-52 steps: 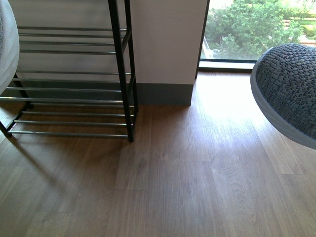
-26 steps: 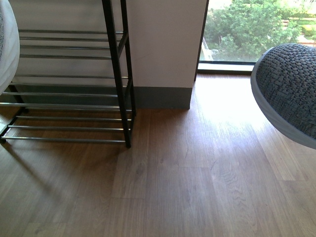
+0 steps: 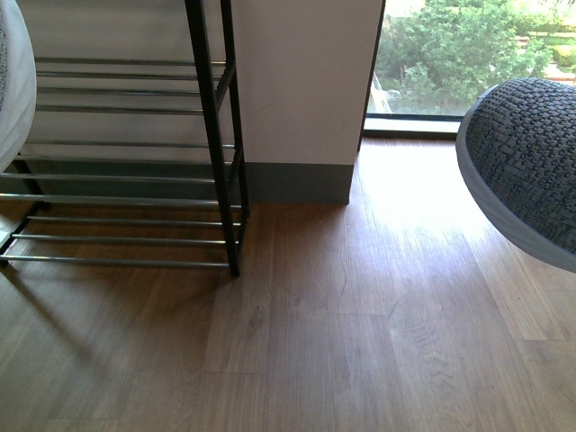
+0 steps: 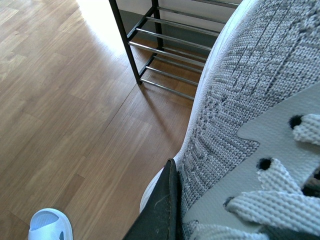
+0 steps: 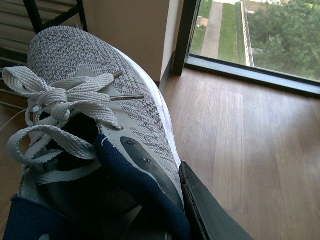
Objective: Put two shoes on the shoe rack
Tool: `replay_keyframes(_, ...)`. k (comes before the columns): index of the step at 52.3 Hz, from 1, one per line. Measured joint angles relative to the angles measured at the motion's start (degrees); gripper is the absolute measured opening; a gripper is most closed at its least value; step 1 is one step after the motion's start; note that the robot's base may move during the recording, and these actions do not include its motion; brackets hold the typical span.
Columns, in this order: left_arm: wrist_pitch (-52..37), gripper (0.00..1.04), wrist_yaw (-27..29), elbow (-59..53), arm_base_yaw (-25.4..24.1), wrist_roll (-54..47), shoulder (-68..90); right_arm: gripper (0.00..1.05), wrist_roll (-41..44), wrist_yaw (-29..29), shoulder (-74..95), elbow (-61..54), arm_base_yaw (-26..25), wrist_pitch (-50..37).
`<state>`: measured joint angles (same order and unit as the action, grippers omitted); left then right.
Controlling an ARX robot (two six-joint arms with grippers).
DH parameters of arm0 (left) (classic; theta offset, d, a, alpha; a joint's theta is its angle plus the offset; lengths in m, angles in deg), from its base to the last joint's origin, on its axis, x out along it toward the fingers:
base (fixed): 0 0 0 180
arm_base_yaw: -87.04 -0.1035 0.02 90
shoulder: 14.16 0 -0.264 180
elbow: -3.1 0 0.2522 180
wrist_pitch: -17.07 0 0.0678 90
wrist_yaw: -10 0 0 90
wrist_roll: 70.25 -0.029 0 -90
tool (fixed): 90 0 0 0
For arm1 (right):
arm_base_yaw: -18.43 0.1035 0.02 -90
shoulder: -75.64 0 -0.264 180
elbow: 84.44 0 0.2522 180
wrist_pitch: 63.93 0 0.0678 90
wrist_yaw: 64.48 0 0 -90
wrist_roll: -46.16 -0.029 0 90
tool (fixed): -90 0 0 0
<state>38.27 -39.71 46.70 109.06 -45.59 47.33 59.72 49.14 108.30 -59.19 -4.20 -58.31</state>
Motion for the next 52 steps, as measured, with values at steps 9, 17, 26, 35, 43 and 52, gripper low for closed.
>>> replay_keyframes(9,0.00,0.02,-0.07,0.00,0.07,0.00,-0.02,0.01,-0.02,-0.26,0.00,0.00,0.00,0.00)
replay_keyframes(17,0.00,0.02,0.02,0.00,0.07,0.00,0.00,0.01,-0.04,-0.20,0.00,0.00,0.00,0.00)
replay_keyframes(26,0.00,0.02,0.00,0.00,0.07,0.00,-0.02,0.01,-0.04,-0.04,-0.02,0.00,0.00,0.00)
replay_keyframes(35,0.00,0.02,0.02,0.00,0.04,0.00,-0.02,0.01,-0.04,0.04,-0.02,0.00,0.02,0.00)
replay_keyframes(43,0.00,0.02,0.20,0.00,-0.33,0.00,0.00,0.01,-0.04,0.33,0.02,0.00,0.02,0.00)
replay_keyframes(52,0.00,0.02,0.15,-0.02,-0.33,0.00,0.00,0.01,-0.07,0.50,0.00,0.00,0.09,0.00)
